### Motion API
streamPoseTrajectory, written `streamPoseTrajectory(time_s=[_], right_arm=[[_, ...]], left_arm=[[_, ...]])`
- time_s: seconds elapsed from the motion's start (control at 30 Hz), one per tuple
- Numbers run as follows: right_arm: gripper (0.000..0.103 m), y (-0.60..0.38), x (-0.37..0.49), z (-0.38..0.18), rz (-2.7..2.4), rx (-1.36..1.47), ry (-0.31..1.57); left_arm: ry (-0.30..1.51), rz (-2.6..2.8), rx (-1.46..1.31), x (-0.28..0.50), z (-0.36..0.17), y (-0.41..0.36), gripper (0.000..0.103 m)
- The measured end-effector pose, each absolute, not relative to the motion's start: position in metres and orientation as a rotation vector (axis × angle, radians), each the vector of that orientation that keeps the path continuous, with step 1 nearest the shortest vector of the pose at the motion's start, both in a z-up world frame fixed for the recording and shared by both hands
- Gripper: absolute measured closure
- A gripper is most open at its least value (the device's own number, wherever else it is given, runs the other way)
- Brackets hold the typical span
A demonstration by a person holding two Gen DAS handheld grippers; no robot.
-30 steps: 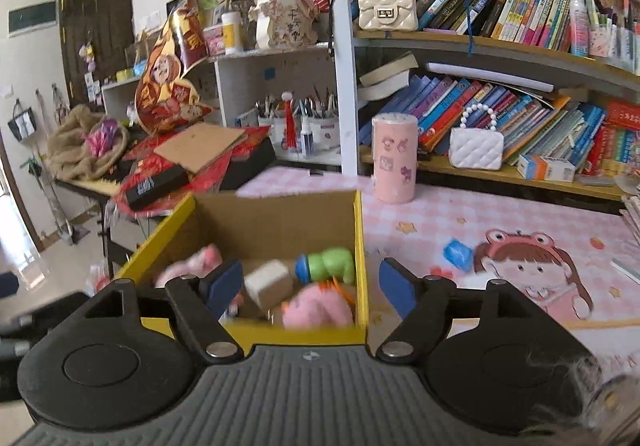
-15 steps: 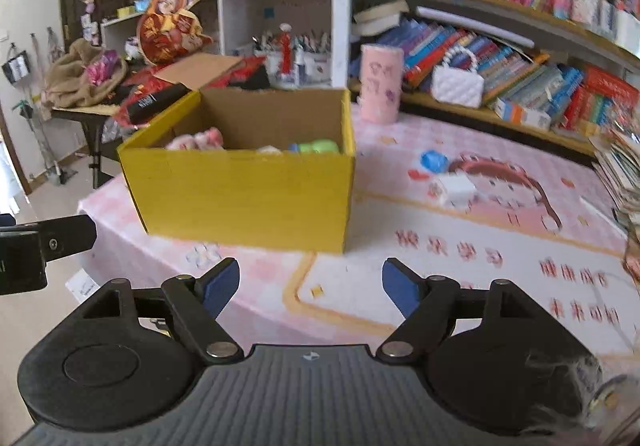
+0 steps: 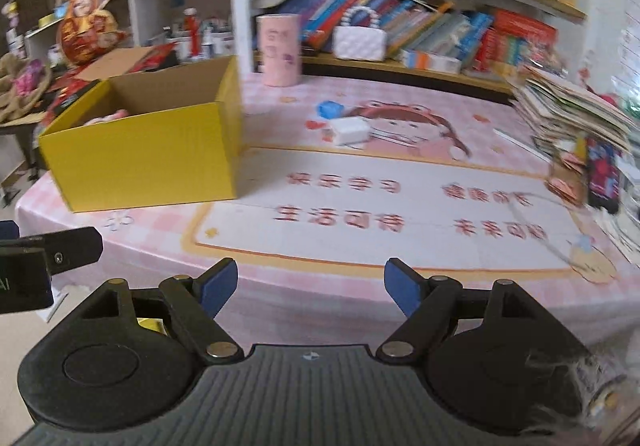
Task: Organize objects
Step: 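Move both tools back toward the last items on the table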
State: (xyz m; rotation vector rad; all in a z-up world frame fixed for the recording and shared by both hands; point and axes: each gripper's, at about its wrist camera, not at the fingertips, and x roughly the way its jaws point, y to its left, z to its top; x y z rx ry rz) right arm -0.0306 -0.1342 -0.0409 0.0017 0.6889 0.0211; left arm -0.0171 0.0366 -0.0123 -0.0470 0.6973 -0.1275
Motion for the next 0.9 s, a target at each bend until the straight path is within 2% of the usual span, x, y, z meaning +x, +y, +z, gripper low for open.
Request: streamPoseTrajectory(time_s=[0.43,0.9], right_arm=[[0.021,-0.22,-0.011,-0.053,-0.141,0.035,0.759],[0.02,-0.3,0.09,-0.051,-0.135,0.047,0.73]], left_arm=[[0.778,-0.258,-0.017,0.036,-0.027,-0.05,0.0],[0.792,-0.134,-0.044,0.134,-0.035,-0.113,0.0]])
